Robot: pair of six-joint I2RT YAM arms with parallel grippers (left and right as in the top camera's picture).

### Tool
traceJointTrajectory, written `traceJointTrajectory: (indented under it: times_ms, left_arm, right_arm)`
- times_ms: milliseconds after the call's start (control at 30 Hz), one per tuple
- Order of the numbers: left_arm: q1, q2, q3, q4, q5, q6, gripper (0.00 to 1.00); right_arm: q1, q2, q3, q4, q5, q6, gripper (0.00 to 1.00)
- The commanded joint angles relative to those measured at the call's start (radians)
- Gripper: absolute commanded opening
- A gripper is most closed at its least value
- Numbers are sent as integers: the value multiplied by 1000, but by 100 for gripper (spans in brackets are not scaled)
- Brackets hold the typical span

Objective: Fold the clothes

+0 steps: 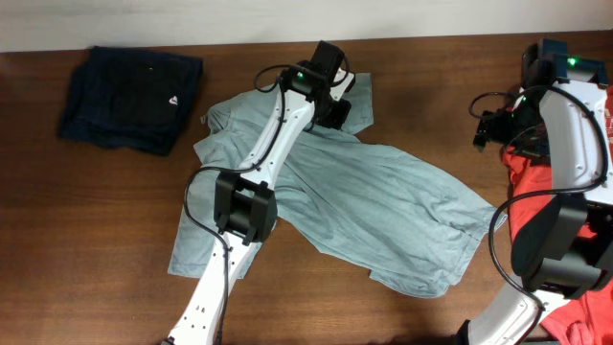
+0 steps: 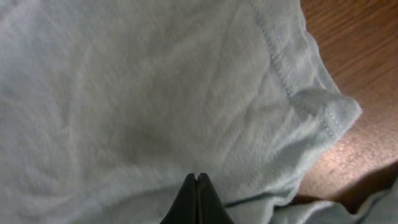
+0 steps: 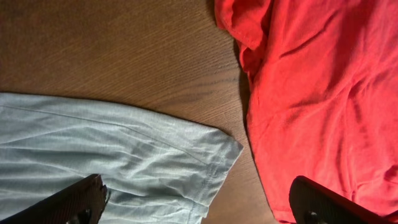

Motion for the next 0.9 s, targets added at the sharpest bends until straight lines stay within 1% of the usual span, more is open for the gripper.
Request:
traceJointTrajectory:
  times_ms: [0, 200, 467, 733, 867]
  left_arm:
    - [2, 40, 0, 29, -6, 19, 0]
    - [2, 97, 0, 125, -6, 19, 0]
    - [6, 172, 0, 290, -3, 19, 0]
    - [62, 192, 0, 478, -3, 18, 0]
    - [94, 192, 0, 580, 13, -21, 0]
  right_arm:
    - [-3, -38, 16, 0, 9, 12, 99]
    - [-3, -38, 16, 0, 9, 12, 99]
    - [-3, -38, 16, 0, 9, 12, 99]
    - [-3, -38, 16, 0, 9, 12, 99]
    - [-3, -38, 16, 0, 9, 12, 99]
